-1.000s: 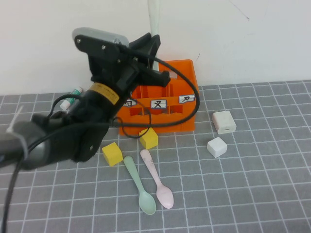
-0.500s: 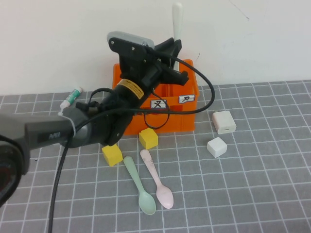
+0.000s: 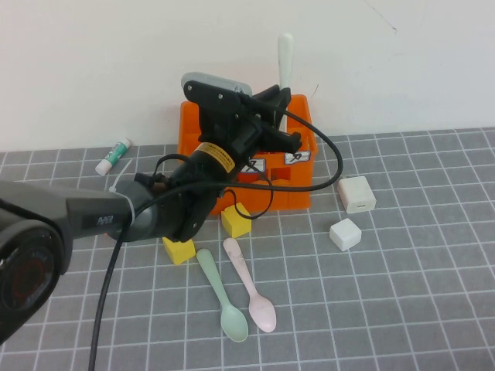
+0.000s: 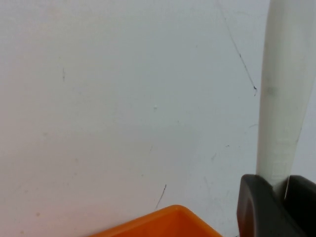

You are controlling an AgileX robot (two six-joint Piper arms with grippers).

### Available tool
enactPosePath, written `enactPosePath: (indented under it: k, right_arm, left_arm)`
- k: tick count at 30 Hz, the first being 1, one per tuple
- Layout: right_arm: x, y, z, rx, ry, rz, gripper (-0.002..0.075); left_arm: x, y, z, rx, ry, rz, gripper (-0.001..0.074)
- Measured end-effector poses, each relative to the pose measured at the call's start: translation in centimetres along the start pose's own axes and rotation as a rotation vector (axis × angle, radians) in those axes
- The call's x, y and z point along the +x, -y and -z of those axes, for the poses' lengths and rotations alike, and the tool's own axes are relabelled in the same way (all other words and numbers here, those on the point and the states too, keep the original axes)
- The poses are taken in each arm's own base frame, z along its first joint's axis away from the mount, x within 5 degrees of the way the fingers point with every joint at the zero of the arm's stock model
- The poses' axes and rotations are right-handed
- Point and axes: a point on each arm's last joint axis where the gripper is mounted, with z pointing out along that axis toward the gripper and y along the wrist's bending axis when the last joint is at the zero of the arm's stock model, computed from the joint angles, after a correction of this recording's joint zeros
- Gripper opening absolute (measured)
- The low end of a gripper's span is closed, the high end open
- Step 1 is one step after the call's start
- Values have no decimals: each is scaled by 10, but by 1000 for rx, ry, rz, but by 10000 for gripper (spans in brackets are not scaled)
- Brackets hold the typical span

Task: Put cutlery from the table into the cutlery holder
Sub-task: Place the knife on the box, then pick up the spoon

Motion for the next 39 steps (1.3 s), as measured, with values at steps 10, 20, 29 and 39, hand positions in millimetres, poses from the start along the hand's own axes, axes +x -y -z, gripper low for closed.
enactPosePath:
  k: [10,20,29,39]
  right_arm:
    - [0,0,0,0,0,0,-3]
    - [0,0,0,0,0,0,-3]
    - [0,0,0,0,0,0,-3]
    - [0,0,0,0,0,0,-3]
  left_arm:
    - [2,-1,0,-10,-25,-28,51]
    - [-16,4,3,-33,-111,-53,286]
    - [-101,29,51,-142,-287,-92,208]
    - [-140,47,138,-219,-410,-106,6]
